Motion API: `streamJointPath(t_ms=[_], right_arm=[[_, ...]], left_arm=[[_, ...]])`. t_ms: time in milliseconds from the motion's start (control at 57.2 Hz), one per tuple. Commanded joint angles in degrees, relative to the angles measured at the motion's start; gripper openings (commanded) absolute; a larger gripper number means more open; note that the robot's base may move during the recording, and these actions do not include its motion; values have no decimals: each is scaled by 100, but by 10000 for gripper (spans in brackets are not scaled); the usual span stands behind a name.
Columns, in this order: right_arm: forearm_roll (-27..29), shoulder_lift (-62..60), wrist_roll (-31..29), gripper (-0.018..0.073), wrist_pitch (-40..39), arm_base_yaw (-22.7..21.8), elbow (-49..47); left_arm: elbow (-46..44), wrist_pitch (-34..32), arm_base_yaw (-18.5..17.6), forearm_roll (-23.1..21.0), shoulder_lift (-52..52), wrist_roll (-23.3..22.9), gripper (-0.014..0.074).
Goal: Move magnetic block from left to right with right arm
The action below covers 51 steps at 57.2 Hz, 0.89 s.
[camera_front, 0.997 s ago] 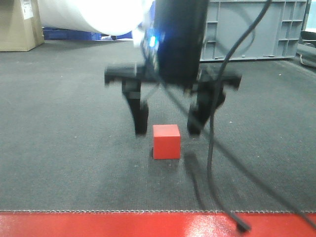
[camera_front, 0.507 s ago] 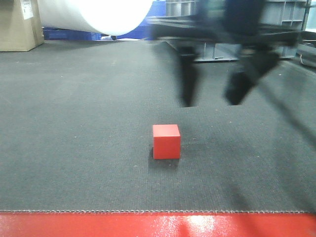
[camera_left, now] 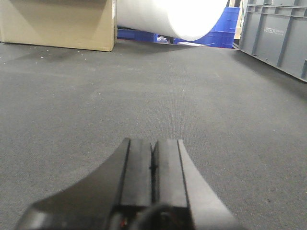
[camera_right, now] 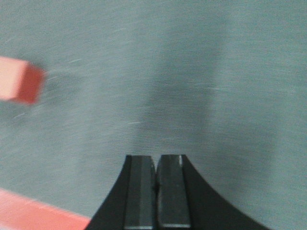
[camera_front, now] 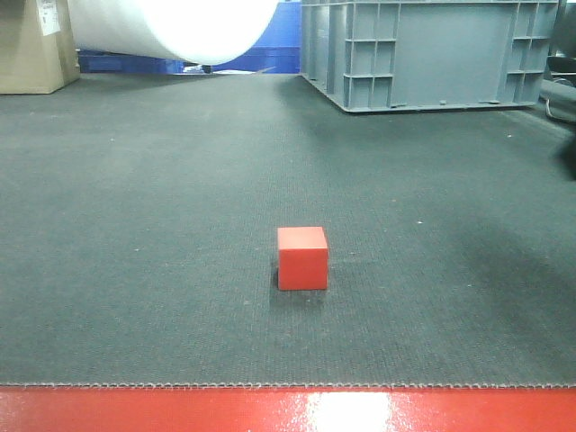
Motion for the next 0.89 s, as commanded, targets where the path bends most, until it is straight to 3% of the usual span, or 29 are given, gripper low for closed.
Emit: streamJointPath(t_ms=[0, 157, 280, 542, 874], right_arm=[[99, -457, -141, 69, -627, -413, 149], [99, -1102, -141, 69, -1182, -964, 748], [94, -1635, -141, 69, -1733, -1152, 1269], [82, -3080, -141, 69, -2921, -1167, 2320], [-777, -4953, -141, 69, -3025, -1167, 2864]], left_arm=[[46, -465, -38, -15, -54, -43, -126], [46, -465, -38, -15, -54, -43, -126], [46, -465, -38, -15, -54, -43, -126], [46, -465, -38, -15, -54, -43, -126], [46, -465, -38, -15, -54, -43, -126]])
